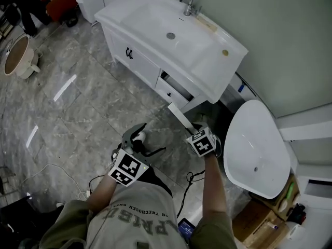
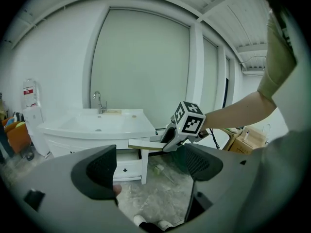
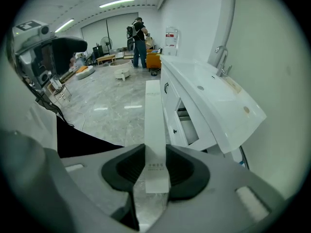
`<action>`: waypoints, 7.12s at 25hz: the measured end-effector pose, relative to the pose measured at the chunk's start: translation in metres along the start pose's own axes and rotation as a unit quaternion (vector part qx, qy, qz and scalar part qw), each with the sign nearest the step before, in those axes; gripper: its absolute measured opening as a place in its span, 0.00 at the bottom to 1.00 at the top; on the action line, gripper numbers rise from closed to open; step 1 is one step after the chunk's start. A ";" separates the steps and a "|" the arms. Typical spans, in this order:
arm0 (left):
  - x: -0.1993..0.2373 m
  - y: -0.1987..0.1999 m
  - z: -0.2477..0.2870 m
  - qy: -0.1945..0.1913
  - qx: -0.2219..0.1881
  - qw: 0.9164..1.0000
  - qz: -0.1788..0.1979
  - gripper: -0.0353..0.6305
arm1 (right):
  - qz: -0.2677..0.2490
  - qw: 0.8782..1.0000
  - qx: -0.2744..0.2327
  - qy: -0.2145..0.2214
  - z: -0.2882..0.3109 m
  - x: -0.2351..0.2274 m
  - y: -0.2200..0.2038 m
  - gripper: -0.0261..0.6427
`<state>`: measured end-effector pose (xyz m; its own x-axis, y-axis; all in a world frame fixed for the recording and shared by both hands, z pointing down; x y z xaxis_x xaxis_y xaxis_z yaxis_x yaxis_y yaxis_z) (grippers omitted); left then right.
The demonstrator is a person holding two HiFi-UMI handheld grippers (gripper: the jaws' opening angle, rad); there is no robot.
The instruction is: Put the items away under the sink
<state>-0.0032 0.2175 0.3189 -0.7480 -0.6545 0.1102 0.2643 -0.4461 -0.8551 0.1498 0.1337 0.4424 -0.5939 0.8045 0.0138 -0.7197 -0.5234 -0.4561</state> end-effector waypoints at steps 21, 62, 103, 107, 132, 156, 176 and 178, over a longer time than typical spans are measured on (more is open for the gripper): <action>0.154 0.015 0.030 -0.033 -0.004 0.999 0.013 0.68 | 0.041 0.998 0.030 -0.021 0.106 -0.020 0.074 0.24; 0.277 -0.187 0.298 -0.150 -0.053 0.986 0.037 0.68 | -0.002 0.979 0.006 -0.205 0.362 -0.147 0.051 0.24; 0.276 -0.207 0.384 -0.141 -0.062 0.972 0.176 0.68 | -0.090 0.949 0.065 -0.294 0.410 -0.224 0.031 0.24; 0.277 -0.208 0.389 -0.139 -0.055 0.972 0.180 0.68 | -0.092 0.949 0.074 -0.291 0.414 -0.228 0.033 0.24; 0.296 -0.212 0.401 -0.129 -0.046 0.977 0.165 0.68 | -0.055 0.958 0.140 -0.244 0.445 -0.257 0.018 0.24; 0.291 -0.215 0.415 -0.139 0.012 0.982 0.124 0.68 | -0.032 0.971 0.154 -0.182 0.453 -0.252 0.009 0.24; 0.290 -0.221 0.421 -0.123 0.030 0.983 0.132 0.68 | -0.037 0.970 0.145 -0.191 0.450 -0.253 0.012 0.24; 0.290 -0.221 0.420 -0.121 0.029 0.983 0.132 0.68 | -0.037 0.969 0.132 -0.204 0.448 -0.254 0.015 0.24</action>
<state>-0.0232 -0.1302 0.7529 -0.4833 -0.8754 0.0114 0.4692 -0.2700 -0.8408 0.1289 -0.2044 0.8308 -0.5909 0.6929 0.4132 -0.8010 -0.5651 -0.1978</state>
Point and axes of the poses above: the fingertips, and each gripper's own axes: z forward along the fingers, x to its left, y out of its top, the point moved 3 cm from there along -z, backward along the fingers
